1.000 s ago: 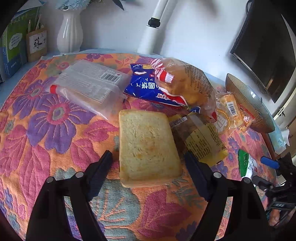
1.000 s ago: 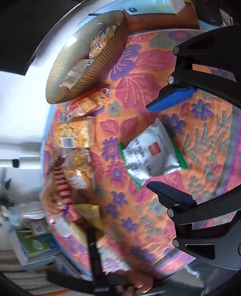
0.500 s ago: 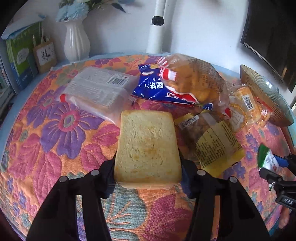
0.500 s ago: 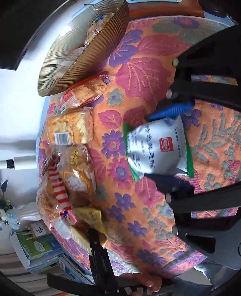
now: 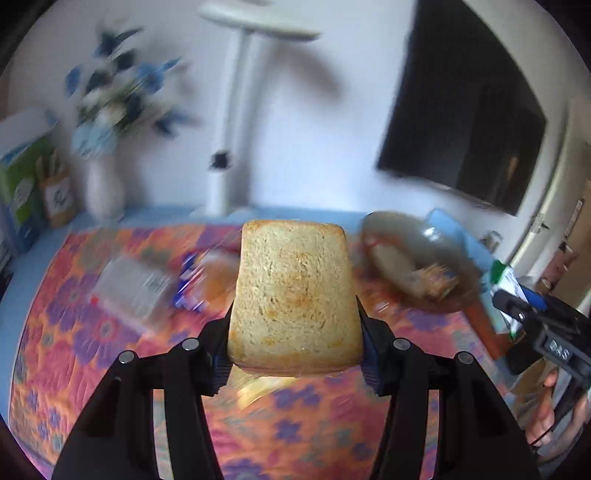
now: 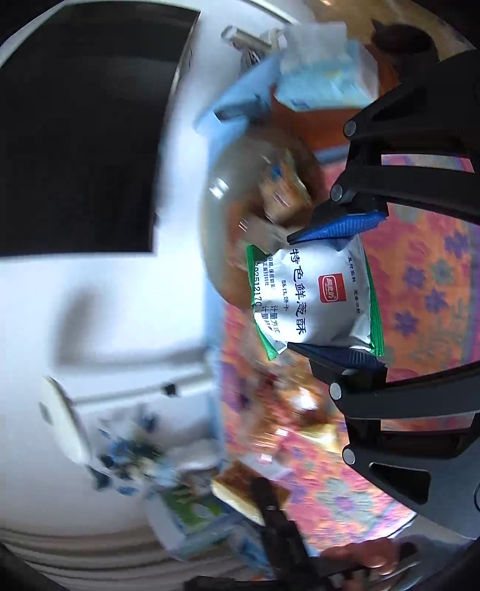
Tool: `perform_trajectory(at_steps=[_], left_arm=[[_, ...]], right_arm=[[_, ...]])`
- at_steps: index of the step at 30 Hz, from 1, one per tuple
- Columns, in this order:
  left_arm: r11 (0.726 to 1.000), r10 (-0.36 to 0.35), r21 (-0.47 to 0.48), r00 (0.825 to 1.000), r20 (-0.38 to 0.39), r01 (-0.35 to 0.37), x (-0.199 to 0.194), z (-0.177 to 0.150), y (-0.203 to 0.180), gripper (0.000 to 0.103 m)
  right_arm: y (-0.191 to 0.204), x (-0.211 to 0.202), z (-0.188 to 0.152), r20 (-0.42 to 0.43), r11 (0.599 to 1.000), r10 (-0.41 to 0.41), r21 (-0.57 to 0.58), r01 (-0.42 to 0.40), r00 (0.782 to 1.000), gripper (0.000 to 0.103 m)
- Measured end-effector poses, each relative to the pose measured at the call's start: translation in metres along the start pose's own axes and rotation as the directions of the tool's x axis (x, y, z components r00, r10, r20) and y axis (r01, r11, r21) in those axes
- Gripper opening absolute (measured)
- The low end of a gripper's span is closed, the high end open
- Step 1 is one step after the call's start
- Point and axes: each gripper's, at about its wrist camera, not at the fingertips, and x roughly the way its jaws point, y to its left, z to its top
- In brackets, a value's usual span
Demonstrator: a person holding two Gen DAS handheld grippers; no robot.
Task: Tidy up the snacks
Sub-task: 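Lift both snacks, lower them into the glass bowl and release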
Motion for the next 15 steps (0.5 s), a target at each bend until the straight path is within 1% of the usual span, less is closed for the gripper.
perform_trajectory(at_steps=[1,3,5,6,8,10,12,13,15], left_arm=[[0.999,-0.042,0.017,0.999,0.003,0.042,0.002,0.015,-0.015,0.054],[0.993,-0.109,0.043,0.994,0.004,0.109,0.013,0.042,-0.043,0.054],[0.981,-0.18,0.07,0.984,-0.006,0.18,0.029,0.063,-0.068,0.054],[0.973,-0.217,0.074,0.976,-0.024,0.218,0.042,0.072,-0.077,0.054],[0.951,-0.299,0.051,0.948,-0.107,0.306,0.082,0.084,-0.094,0.054],[0.946,-0.317,0.016,0.934,-0.167,0.324,0.118,0.087,-0.104,0.054],[0.94,-0.337,-0.011,0.921,-0.194,0.341,0.149,0.087,-0.112,0.054],[0.939,-0.339,-0.02,0.919,-0.198,0.342,0.159,0.086,-0.113,0.054],[0.94,-0.338,-0.032,0.917,-0.211,0.34,0.18,0.086,-0.119,0.054]], right_arm=[[-0.013,-0.008,0.013,0.034,0.999,-0.028,0.035,0.027,0.999,0.052],[-0.034,-0.01,0.031,0.063,0.994,-0.061,0.098,0.055,0.996,0.052],[-0.06,-0.002,0.045,0.067,0.979,-0.061,0.199,0.046,0.996,0.052],[-0.072,0.005,0.048,0.059,0.969,-0.049,0.247,0.033,0.997,0.052],[-0.099,0.026,0.05,0.027,0.938,-0.035,0.346,0.024,0.999,0.052],[-0.126,0.052,0.045,-0.022,0.9,-0.024,0.434,0.032,0.999,0.052],[-0.142,0.073,0.04,-0.049,0.871,0.001,0.491,0.023,0.999,0.052],[-0.151,0.083,0.037,-0.064,0.856,0.012,0.516,0.023,0.998,0.052],[-0.159,0.096,0.036,-0.085,0.844,0.022,0.535,0.027,0.996,0.052]])
